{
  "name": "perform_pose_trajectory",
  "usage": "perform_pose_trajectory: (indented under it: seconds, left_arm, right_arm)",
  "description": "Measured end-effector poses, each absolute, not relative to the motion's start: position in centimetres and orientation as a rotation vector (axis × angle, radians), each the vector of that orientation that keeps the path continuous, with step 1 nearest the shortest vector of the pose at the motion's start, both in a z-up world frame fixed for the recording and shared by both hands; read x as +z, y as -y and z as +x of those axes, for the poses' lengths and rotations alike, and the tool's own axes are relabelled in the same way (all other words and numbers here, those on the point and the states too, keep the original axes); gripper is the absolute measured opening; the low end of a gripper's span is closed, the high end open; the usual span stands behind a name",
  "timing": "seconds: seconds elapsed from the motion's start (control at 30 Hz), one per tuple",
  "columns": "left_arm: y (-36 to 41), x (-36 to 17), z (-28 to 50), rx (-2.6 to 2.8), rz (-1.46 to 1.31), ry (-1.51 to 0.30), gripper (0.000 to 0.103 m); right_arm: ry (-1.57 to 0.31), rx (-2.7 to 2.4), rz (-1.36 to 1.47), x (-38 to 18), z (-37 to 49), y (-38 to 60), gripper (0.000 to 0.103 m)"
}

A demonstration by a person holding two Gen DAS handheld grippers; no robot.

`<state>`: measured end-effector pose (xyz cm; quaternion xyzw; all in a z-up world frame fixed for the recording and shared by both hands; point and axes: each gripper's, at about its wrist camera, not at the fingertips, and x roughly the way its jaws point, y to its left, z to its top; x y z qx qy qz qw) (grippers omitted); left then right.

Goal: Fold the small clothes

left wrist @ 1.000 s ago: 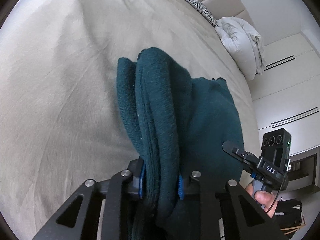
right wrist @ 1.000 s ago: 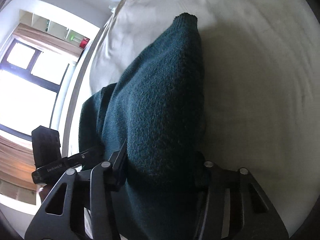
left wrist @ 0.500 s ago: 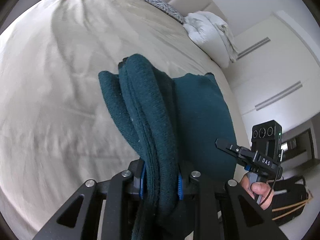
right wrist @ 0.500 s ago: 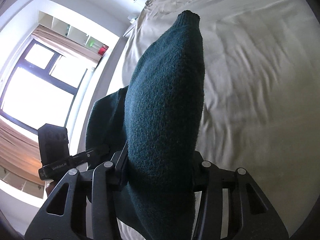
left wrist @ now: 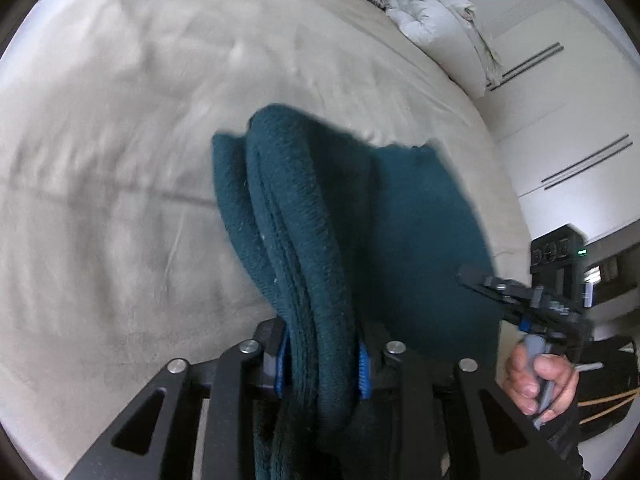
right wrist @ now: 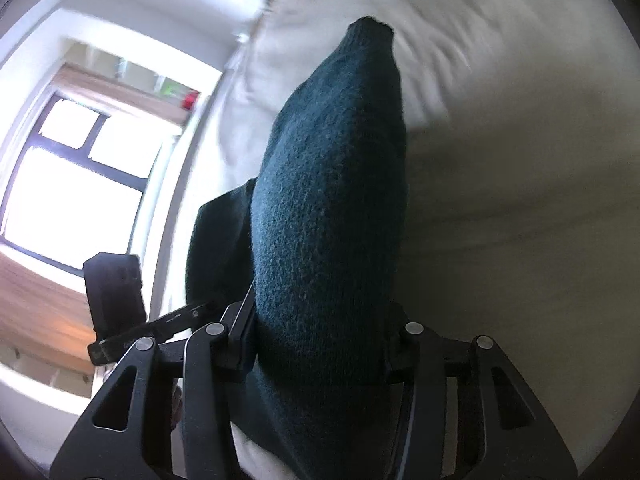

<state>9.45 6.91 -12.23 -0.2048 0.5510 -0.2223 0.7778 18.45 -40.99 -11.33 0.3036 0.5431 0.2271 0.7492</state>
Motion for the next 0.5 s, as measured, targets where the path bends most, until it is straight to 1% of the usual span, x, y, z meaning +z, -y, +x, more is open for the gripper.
perform_pose_trajectory:
  seconds: [0.03, 0.1, 0.2, 0.23, 0.37, 0.5]
  left_arm:
    - [-7.2, -12.4, 9.3, -0.486, -0.463, -1.181, 0.031]
    - [-7.6, -12.2, 8.6, -0.489, -0.471, -1.161, 0.034]
    - [-8.4, -11.8, 7.5, -0.477, -0.452, -1.144, 0.034]
    - [-8.5, -11.4, 7.4, -0.468, -0.448, -1.132, 0.034]
    - [-9.0, -9.2, 5.9, -0.424, -0.397, -1.060, 0.034]
    - [-8.7, -7.1, 4.6, -0.394, -0.337, -0.988, 0.034]
  right_arm:
    - [-1.184, 0.515, 0.707, -12.6, 18.4, 41.6, 0.050]
    - [-1.151, 0.553, 0.769, -13.4, 18.1, 42.5, 0.050]
    - [-1.149, 0.526, 0.748, -12.7, 17.4, 42.9, 0.052]
    - [-1.147, 0.505, 0.735, -12.2, 17.1, 43.1, 0.054]
    - [-1.047, 0.396, 0.664, -8.6, 15.2, 44.6, 0.054]
    - [-0.967, 0.417, 0.637, -5.3, 12.6, 44.4, 0.054]
